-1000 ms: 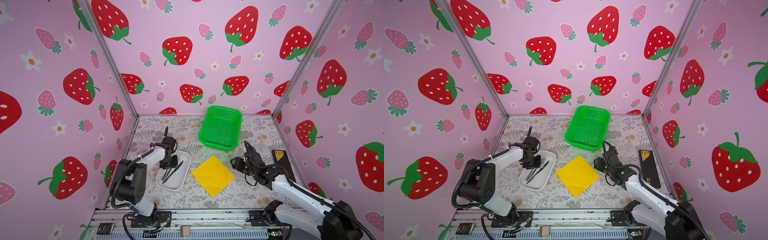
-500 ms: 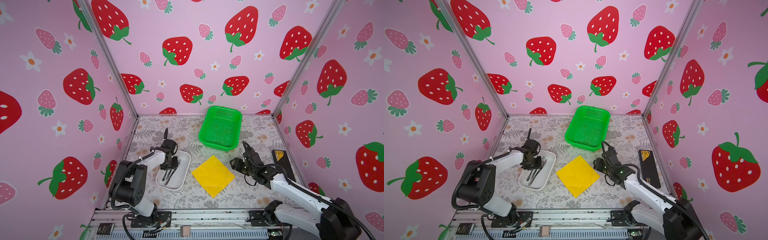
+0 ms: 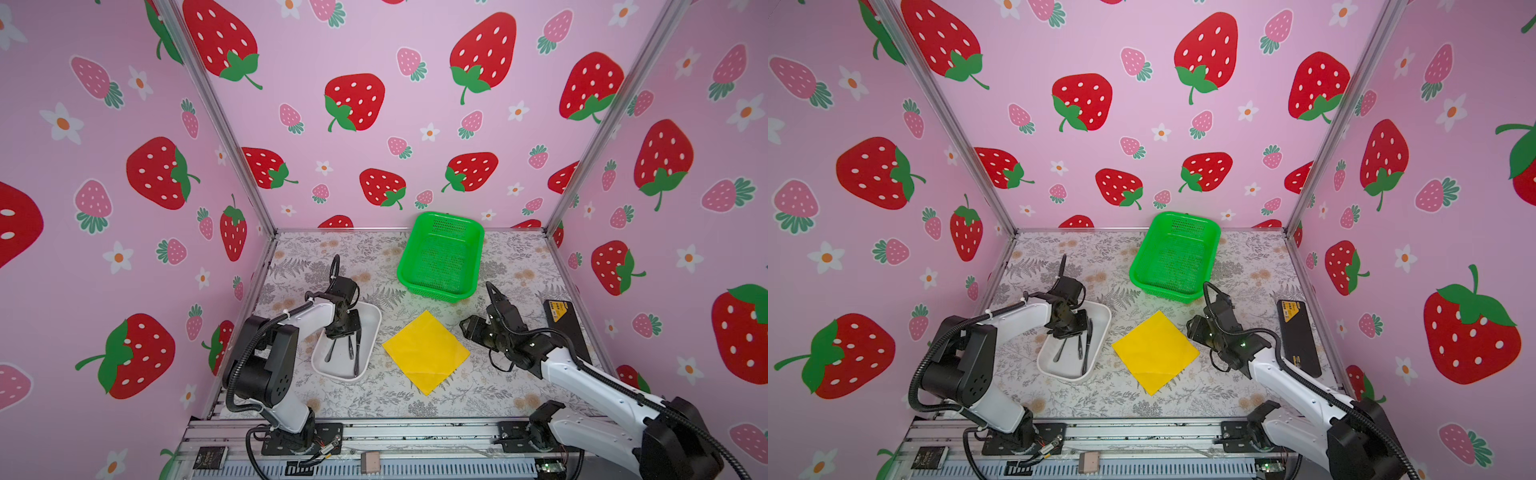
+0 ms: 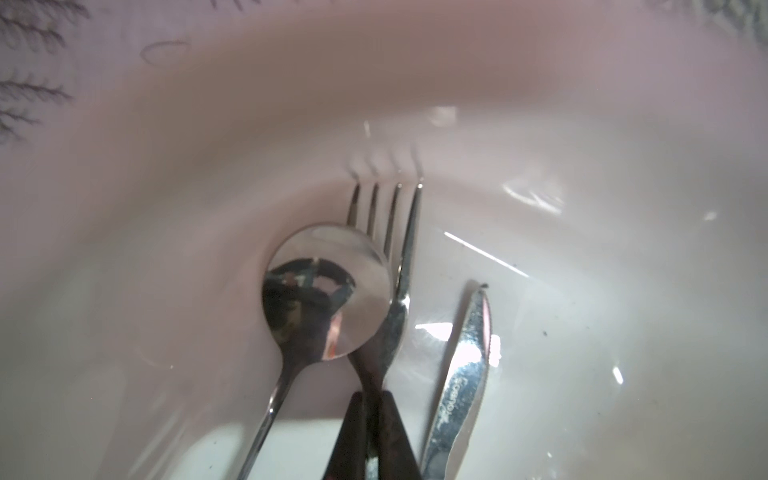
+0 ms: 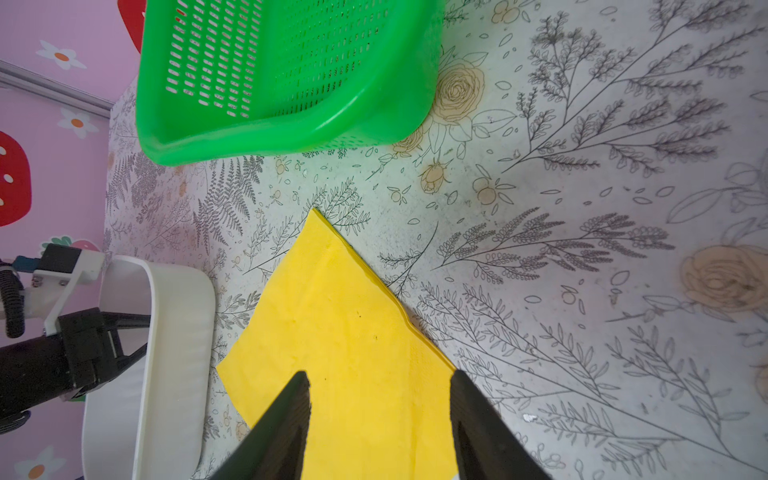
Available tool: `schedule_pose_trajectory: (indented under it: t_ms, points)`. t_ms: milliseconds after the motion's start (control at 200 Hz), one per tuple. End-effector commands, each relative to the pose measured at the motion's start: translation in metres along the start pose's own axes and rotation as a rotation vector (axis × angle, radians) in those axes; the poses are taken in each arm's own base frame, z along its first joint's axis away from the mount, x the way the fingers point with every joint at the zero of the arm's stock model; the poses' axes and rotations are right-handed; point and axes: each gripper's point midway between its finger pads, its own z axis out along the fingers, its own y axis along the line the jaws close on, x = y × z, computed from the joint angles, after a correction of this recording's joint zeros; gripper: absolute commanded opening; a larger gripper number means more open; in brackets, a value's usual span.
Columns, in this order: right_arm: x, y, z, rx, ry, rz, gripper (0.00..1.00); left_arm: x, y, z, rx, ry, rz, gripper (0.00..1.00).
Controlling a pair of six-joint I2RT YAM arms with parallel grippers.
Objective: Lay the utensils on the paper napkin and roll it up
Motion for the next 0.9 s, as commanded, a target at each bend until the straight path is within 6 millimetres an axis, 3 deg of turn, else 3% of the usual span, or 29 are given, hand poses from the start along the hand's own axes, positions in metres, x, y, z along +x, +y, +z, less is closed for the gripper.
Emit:
schedule_pose_trajectory:
  t_ms: [0, 205, 665, 895]
  points:
    - [0.000, -0.004, -0.003, 0.012, -0.006, 0.013, 0.56, 0.014, 0.013, 0.009, -0.082, 0.052, -0.028, 0.13]
    - [-0.001, -0.002, -0.003, 0.010, -0.005, 0.011, 0.56, 0.026, 0.014, 0.014, -0.072, 0.100, 0.001, 0.22]
    - [-0.002, 0.003, 0.001, 0.005, 0.011, 0.012, 0.56, 0.037, 0.019, 0.021, -0.074, 0.177, 0.037, 0.13]
    - [-0.001, 0.003, 0.003, 0.004, 0.017, 0.015, 0.56, 0.041, 0.023, 0.016, -0.136, 0.194, 0.054, 0.20]
